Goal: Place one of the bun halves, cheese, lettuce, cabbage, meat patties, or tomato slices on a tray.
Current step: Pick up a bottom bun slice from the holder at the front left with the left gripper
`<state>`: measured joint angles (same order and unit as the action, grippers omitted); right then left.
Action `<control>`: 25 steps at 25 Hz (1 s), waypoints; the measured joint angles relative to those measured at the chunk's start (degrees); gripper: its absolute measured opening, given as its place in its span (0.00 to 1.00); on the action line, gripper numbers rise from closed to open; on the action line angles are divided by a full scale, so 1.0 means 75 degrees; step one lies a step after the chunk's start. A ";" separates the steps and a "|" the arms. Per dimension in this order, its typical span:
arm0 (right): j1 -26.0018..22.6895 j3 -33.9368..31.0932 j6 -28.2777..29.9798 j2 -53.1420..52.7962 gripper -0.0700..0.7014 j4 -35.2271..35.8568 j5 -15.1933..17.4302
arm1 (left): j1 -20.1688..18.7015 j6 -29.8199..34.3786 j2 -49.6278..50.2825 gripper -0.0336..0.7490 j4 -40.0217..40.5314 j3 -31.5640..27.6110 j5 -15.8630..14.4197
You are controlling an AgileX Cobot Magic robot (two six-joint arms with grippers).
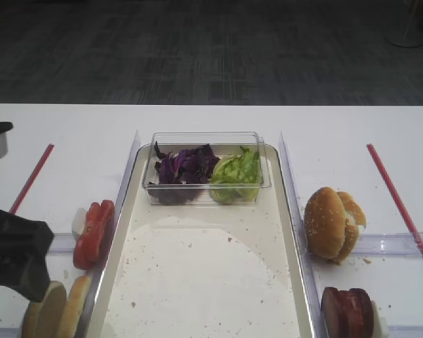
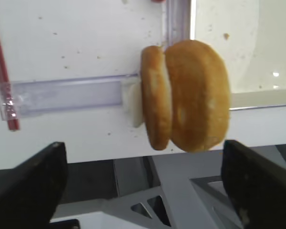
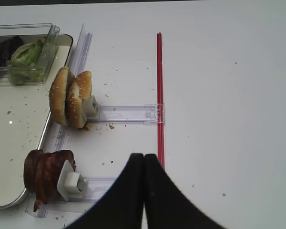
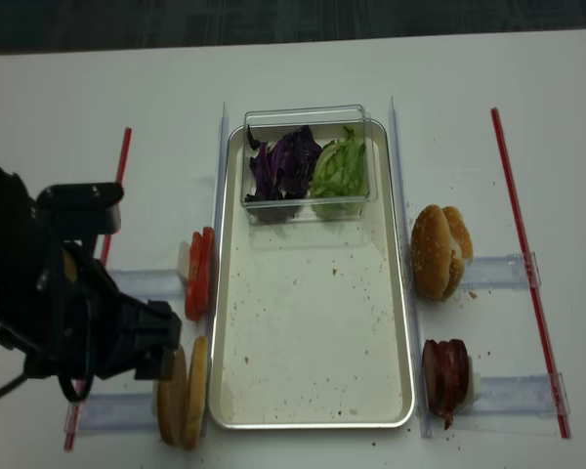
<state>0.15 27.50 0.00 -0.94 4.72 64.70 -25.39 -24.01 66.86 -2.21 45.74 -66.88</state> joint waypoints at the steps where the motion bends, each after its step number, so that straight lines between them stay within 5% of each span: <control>1: 0.0000 0.0000 0.0000 0.0000 0.56 0.0000 0.0000 | -0.0276 -0.0268 0.0000 0.81 0.0047 0.0000 0.0049; 4: 0.0000 0.0000 0.0000 0.0000 0.56 0.0000 0.0000 | -0.1318 -0.1431 0.0033 0.81 0.0224 0.0016 0.0106; 16: 0.0000 0.0000 0.0000 0.0000 0.56 0.0000 0.0000 | -0.2987 -0.3277 0.0481 0.81 0.0335 0.0426 0.0361; 25: 0.0000 0.0000 0.0000 0.0000 0.56 0.0000 0.0000 | -0.3204 -0.3508 0.0938 0.81 0.0627 0.0621 0.0471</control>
<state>0.15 27.50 0.00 -0.94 4.72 64.70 -49.41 -50.32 73.90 2.49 50.40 -63.35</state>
